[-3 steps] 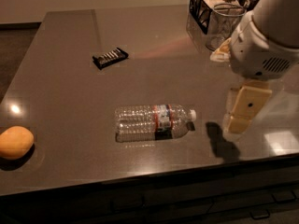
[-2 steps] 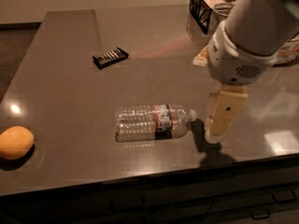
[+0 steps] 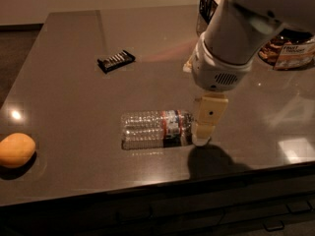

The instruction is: Move water bottle near orange

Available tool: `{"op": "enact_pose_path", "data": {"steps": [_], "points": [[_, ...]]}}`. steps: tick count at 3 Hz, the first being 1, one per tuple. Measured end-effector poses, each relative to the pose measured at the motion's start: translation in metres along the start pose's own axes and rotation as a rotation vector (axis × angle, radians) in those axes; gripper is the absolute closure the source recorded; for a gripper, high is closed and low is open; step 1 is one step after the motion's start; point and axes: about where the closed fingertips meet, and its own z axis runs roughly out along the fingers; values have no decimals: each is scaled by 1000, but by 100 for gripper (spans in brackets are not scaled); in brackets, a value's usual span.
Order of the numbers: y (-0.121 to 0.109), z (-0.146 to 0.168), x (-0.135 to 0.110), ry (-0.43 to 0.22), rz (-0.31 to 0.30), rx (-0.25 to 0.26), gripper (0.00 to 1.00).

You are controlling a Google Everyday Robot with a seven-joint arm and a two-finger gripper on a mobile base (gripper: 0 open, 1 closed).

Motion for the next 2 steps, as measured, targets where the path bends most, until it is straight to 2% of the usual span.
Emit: {"op": "enact_pose_path", "data": {"steps": [2], "points": [[-3,33,-17,-21,-89,0,0]]}}
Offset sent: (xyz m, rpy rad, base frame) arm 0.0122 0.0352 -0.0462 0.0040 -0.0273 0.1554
